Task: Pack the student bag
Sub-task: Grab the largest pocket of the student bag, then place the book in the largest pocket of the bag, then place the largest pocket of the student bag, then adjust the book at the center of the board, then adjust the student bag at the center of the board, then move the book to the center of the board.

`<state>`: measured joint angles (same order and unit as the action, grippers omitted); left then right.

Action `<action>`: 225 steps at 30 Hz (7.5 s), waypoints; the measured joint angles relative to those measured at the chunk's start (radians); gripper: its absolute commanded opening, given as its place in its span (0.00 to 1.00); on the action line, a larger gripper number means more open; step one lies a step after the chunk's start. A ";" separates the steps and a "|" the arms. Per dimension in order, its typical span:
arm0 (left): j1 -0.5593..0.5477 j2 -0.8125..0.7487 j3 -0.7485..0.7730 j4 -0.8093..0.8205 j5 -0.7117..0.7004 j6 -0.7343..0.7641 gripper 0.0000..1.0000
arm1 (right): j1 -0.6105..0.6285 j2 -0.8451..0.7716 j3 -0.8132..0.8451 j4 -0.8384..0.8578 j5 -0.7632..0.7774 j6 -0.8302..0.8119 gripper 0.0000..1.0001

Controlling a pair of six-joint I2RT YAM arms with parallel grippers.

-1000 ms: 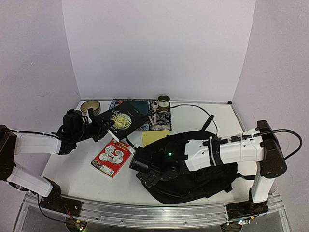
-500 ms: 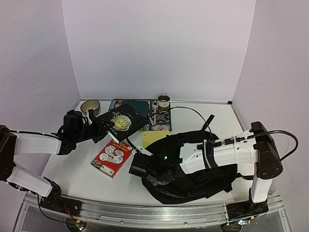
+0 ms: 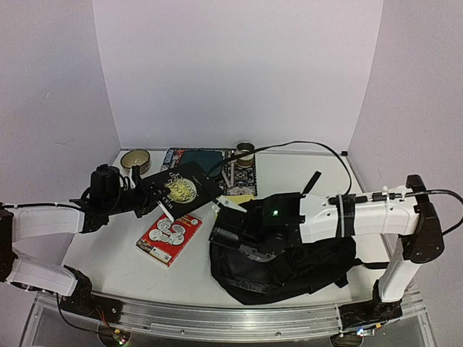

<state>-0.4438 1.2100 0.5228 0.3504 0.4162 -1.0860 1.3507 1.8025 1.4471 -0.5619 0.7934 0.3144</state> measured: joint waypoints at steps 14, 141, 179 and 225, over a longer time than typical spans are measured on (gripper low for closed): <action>-0.015 -0.161 -0.001 -0.109 0.165 -0.007 0.00 | -0.240 -0.058 0.021 -0.005 0.060 -0.155 0.00; -0.368 0.221 0.364 -0.781 -0.706 0.306 0.92 | -0.256 -0.229 -0.304 0.381 -0.560 -0.109 0.26; -0.177 0.282 0.169 -0.712 -0.306 0.386 0.64 | -0.143 0.023 -0.102 0.624 -0.967 0.003 0.93; -0.291 0.166 0.156 -0.654 -0.446 0.198 0.73 | -0.284 -0.124 -0.224 0.488 -0.716 0.132 0.92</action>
<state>-0.7345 1.3760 0.6785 -0.3038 -0.0302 -0.8878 1.0664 1.6781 1.2229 -0.0737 0.0774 0.4469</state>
